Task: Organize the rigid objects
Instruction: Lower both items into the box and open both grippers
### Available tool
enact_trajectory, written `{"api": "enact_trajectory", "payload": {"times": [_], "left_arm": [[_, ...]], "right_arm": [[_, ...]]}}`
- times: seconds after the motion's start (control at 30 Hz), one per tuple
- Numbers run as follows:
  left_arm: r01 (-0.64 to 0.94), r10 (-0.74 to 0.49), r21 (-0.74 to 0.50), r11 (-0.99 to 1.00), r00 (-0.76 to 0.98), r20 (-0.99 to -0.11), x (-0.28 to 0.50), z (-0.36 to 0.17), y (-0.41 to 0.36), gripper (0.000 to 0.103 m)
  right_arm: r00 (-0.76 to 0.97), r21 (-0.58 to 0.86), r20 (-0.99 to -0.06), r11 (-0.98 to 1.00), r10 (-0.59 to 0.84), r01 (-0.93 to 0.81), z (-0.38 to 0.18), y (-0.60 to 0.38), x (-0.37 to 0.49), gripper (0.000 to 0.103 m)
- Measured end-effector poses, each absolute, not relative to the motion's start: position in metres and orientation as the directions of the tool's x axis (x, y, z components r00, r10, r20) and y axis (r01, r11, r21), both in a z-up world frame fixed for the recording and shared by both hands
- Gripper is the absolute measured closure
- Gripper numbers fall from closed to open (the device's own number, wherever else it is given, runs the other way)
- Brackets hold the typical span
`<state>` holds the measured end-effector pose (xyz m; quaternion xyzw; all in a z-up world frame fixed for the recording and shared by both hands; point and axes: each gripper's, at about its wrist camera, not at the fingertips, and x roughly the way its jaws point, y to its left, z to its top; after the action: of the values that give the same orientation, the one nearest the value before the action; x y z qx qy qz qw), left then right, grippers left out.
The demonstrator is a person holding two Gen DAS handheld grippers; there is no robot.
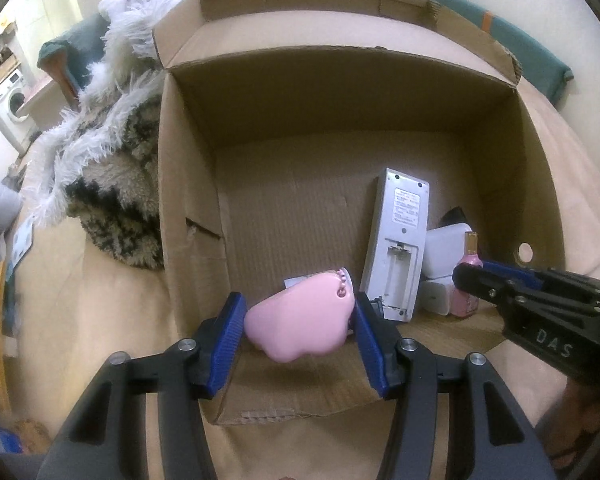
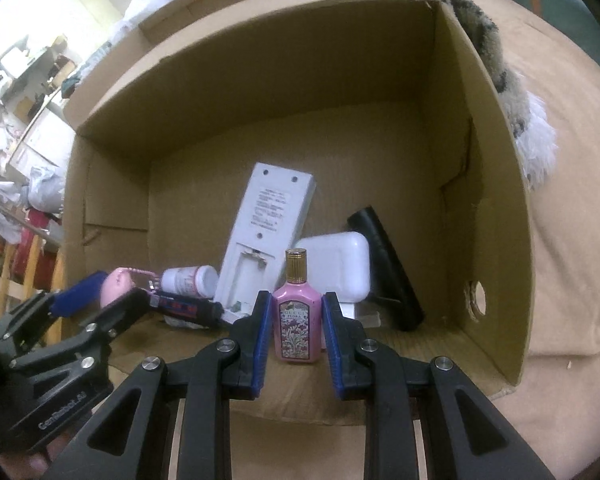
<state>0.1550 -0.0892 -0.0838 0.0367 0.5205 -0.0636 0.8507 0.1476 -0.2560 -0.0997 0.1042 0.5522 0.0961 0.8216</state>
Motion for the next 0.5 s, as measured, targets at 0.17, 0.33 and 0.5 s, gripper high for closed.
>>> {"api": "enact_trajectory", "payload": {"times": [0.17,0.33,0.5], "left_arm": [[0.145,-0.075,-0.011,0.989,0.449,-0.89,0.153,-0.085,-0.093,0.047],[0.164,-0.126,-0.056,0.985,0.458,-0.88,0.148,-0.079,-0.098,0.018],[0.167,-0.117,-0.04,0.985,0.481,-0.869,0.143,-0.071,-0.097,0.009]], "right_arm": [[0.374,0.276,-0.889,0.961,0.264,-0.022,-0.102,-0.257,0.148,0.077],[0.39,0.302,-0.876,0.953,0.283,-0.012,-0.098,-0.256,0.148,0.074],[0.443,0.381,-0.83,0.924,0.34,0.006,-0.087,-0.268,0.143,0.033]]}}
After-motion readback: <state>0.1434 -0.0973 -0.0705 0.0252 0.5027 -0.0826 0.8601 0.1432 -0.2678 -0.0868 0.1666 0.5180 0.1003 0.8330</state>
